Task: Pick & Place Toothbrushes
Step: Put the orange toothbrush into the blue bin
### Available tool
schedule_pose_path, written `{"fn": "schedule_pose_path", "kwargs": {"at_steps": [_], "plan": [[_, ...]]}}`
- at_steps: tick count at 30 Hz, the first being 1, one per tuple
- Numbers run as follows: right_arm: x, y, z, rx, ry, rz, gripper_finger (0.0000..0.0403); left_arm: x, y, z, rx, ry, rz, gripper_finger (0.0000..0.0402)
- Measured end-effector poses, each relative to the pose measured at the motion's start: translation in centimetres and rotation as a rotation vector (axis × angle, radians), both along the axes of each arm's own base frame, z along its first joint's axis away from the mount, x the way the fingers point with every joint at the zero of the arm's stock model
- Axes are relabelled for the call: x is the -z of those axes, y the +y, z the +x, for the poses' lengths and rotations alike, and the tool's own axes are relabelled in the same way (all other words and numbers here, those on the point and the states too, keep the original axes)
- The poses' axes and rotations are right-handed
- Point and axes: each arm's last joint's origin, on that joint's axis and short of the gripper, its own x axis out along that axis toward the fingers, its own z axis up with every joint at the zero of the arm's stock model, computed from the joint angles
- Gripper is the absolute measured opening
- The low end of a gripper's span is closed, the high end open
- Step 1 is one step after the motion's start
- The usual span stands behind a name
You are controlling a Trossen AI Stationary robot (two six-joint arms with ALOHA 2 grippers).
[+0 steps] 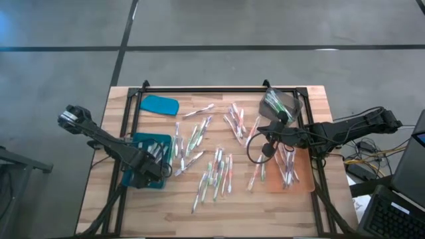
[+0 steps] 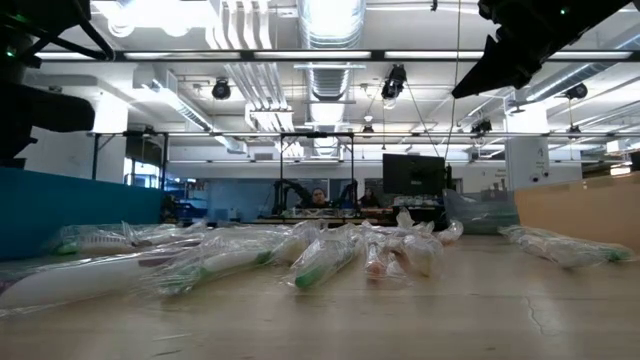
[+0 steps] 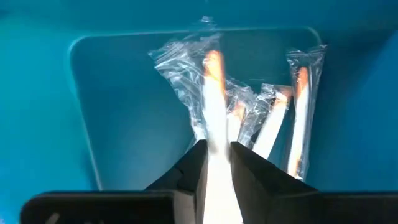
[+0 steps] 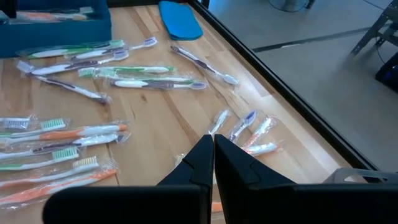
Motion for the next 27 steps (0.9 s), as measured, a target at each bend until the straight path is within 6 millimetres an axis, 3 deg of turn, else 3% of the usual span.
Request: {"fn": "schedule_pose_path", "kwargs": {"at_steps": [17, 27], "plan": [[0.0, 0.0, 0.0, 0.003, -0.002, 0.005, 0.0008, 0.2, -0.1, 0.2, -0.015, -0.021, -0.012, 0.0071], [0.0, 0.0, 0.0, 0.001, 0.0, 0.003, 0.0008, -1.5, 0.2, 0.0, -0.187, 0.006, 0.103, 0.0071]]}}
